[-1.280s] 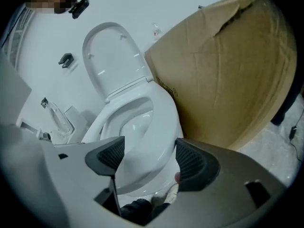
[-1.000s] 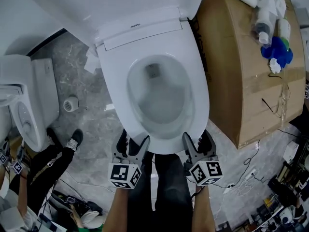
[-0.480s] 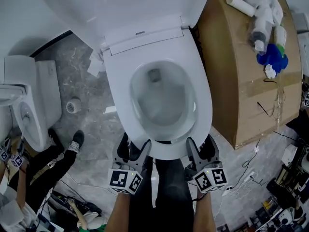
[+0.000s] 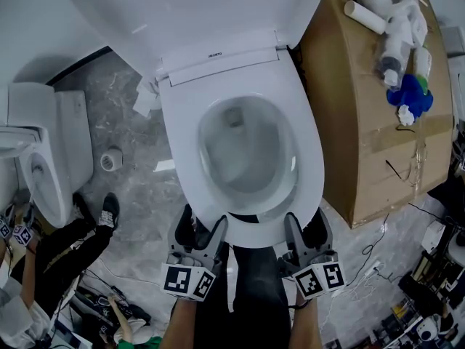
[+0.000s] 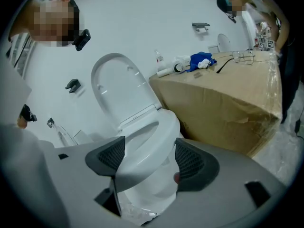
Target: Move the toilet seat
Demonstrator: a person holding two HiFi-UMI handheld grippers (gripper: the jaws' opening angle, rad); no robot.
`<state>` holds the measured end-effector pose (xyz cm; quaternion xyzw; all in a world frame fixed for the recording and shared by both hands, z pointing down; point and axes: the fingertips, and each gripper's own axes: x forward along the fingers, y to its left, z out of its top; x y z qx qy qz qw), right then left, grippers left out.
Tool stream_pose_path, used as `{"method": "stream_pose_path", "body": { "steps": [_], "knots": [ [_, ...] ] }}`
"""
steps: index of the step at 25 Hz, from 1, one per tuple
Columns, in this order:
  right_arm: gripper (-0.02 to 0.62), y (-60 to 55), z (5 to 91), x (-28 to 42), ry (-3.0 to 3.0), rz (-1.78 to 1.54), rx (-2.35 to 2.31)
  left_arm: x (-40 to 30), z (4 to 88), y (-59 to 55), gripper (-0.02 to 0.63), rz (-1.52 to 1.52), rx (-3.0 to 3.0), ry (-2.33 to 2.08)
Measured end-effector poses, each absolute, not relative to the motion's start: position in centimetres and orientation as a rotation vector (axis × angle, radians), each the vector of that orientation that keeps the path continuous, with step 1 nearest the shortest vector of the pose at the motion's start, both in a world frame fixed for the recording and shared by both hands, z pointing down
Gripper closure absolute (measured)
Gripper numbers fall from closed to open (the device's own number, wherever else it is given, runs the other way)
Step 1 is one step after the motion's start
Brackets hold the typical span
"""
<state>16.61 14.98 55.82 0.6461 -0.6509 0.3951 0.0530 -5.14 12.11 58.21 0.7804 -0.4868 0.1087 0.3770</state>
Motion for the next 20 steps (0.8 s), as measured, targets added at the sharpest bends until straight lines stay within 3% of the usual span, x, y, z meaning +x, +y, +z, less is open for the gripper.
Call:
{"method": "stream_pose_path", "body": {
  "steps": [20],
  "knots": [
    [0.262,12.6,51.2,16.8,-2.069,1.268,2.122,-4.4,51.8,10.3,0.255,0.236,2.202,-1.249]
  ]
}}
